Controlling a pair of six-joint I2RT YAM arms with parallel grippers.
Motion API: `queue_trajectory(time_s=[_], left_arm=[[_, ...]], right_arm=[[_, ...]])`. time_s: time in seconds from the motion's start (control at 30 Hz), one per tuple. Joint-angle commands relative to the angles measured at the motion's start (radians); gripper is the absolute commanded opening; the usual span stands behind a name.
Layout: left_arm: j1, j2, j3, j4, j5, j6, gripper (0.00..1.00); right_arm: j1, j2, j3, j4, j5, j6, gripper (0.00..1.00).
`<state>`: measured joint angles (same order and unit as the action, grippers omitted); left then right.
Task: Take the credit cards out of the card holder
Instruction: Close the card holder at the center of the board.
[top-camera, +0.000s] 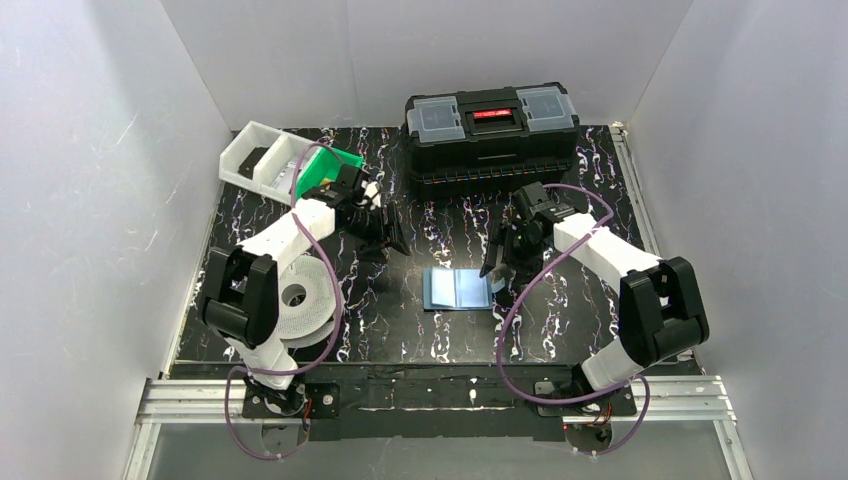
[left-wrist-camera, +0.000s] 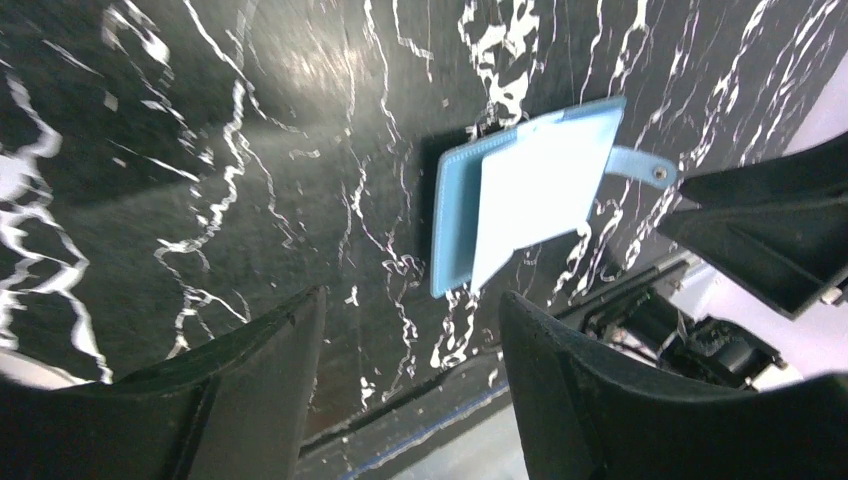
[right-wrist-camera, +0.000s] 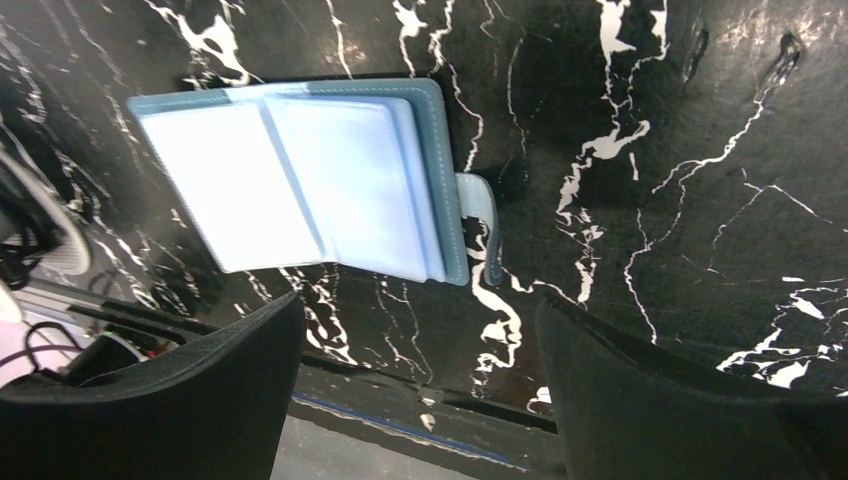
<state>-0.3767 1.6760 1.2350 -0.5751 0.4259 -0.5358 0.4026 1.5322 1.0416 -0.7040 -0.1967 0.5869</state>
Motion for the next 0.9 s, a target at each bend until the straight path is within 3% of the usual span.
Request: queue_trajectory(time_s=[0.0,0.13,0.27,0.57,0.77,0.83,0.87], left_arm=[[-0.060,-0.024,-0.092,0.117,0.137,-0.076,0.63],[-0.076,-0.011,-0.149,0.167,0.162,-0.107,0.63],[-0.086,-0.002,-0.192,0.177,0.136,-0.110,0.57],[-0.107,0.047,-0.237,0.198,0.102,-0.102,0.40],[-0.128,0.095,-0.219,0.198,0.069,-0.106,0.25],[-0.139,0.113,-0.209,0.192,0.059,-0.107,0.17],[-0.163,0.143,-0.186,0.182,0.036,-0.111,0.08]], right_arm=[[0.014,-0.012,-0.030,0.056,0.038,-0.026,0.76],[0.018,0.024,-0.022,0.056,0.051,-0.035,0.54],[0.021,0.048,-0.017,0.044,0.076,-0.036,0.41],[0.024,0.055,-0.027,0.010,0.150,-0.044,0.34],[0.025,0.070,-0.033,0.018,0.156,-0.045,0.15],[0.027,0.074,-0.032,0.021,0.159,-0.045,0.08],[0.032,0.078,-0.033,0.025,0.156,-0.044,0.01]])
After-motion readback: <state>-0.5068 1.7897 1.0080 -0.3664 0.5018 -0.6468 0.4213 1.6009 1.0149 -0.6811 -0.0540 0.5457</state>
